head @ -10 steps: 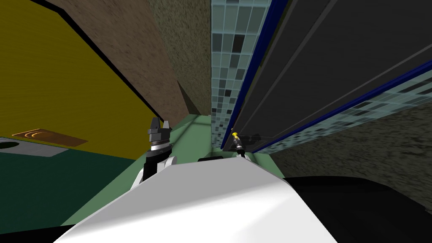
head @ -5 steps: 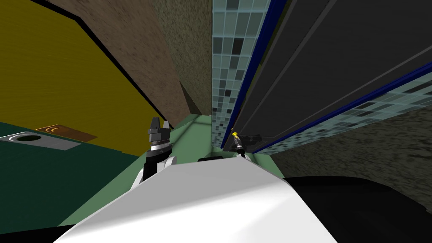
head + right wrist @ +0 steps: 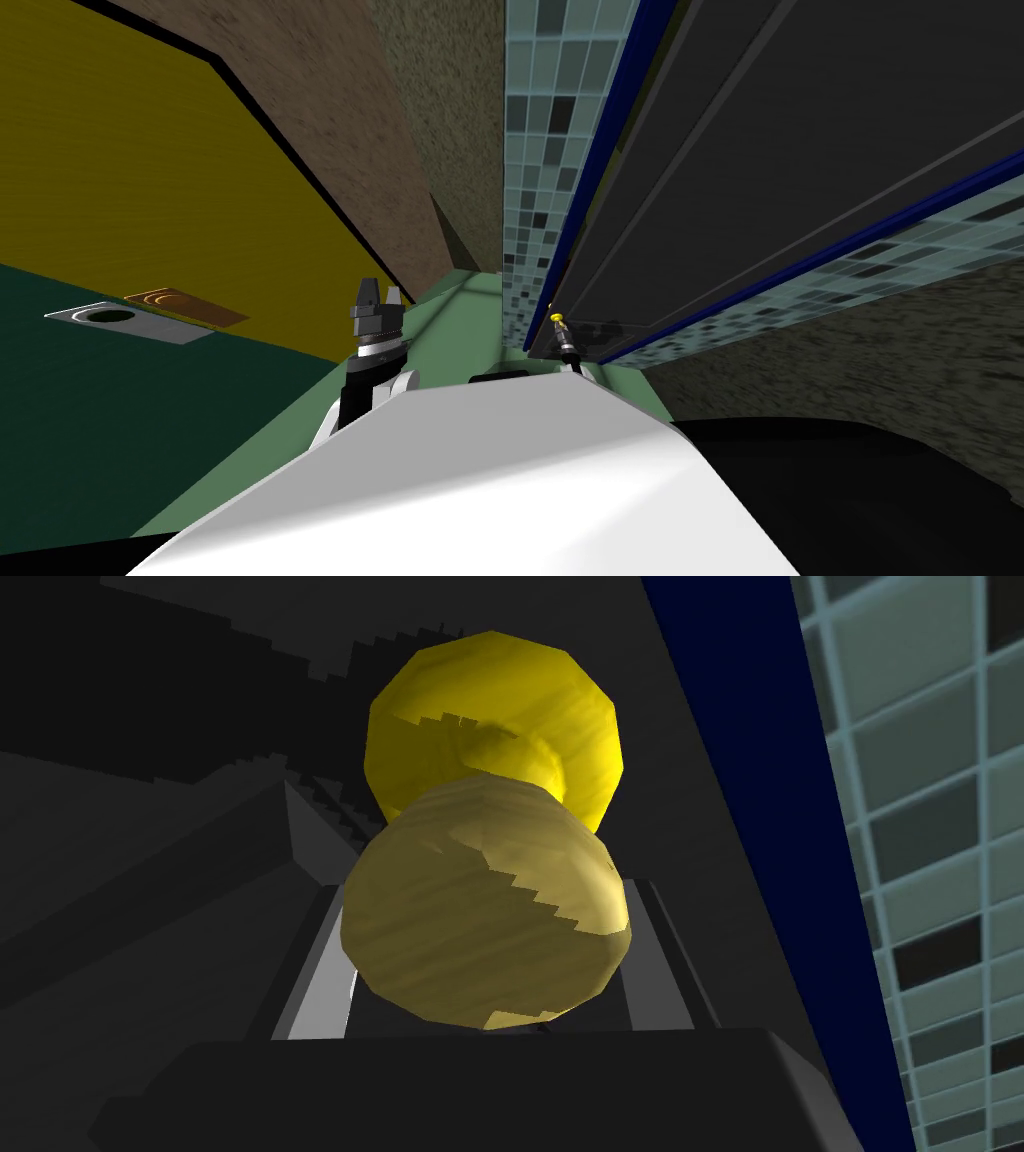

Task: Pull the door open

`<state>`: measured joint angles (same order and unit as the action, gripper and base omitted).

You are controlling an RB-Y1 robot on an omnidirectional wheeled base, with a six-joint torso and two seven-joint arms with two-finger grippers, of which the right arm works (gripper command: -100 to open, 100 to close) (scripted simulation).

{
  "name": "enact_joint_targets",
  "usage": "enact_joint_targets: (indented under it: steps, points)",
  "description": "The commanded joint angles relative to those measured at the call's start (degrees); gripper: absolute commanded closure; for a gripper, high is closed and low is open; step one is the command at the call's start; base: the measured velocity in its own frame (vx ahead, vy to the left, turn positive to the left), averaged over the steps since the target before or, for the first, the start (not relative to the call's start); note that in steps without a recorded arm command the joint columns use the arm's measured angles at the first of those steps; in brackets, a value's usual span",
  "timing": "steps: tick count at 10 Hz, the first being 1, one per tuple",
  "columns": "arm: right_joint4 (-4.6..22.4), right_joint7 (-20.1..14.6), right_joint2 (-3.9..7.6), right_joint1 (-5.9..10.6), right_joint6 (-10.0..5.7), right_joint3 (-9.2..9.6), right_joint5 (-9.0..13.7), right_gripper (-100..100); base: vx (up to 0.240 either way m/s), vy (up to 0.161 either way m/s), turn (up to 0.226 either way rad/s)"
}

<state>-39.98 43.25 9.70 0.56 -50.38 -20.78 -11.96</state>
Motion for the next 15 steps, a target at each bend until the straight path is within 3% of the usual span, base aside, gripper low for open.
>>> enact_joint_targets:
  steps: [1, 15]
  points:
    - [0.1, -1.9, -0.29, 0.07, -0.02, 0.54, 0.4, 100, -0.031, -0.019, 0.025]
    - [0.4, -21.6, 1.00, 0.46, 0.19, 4.88, 8.2, 100, -0.031, -0.016, 0.042]
